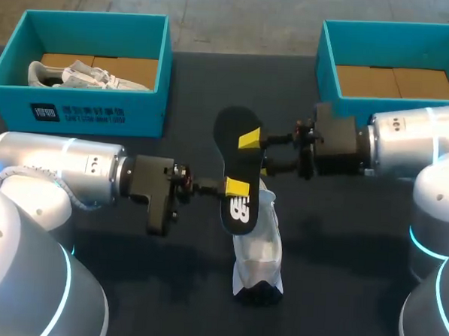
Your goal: Take the shoe out of the shoebox, open the shoe tongue, remove and reinsert the insole, then place the shoe into the shoebox
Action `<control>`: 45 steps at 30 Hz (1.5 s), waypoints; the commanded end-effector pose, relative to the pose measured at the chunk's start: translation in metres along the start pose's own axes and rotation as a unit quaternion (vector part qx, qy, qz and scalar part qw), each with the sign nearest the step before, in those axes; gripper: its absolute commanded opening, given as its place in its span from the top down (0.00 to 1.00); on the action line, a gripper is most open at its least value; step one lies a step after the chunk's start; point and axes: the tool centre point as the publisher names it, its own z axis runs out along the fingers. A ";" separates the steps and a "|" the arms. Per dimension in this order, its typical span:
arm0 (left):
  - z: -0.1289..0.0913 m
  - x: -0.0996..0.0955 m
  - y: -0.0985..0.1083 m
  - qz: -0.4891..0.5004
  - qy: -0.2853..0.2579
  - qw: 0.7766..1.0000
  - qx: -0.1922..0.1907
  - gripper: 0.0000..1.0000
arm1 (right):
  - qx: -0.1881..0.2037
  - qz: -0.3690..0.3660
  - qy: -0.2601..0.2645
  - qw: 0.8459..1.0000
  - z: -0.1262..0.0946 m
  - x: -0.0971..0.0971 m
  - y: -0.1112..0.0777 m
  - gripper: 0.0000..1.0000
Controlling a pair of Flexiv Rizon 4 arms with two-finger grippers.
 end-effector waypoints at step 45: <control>0.002 0.001 -0.001 0.001 0.000 1.000 -0.002 1.00 | -0.055 0.036 0.028 0.997 0.008 -0.009 0.004 1.00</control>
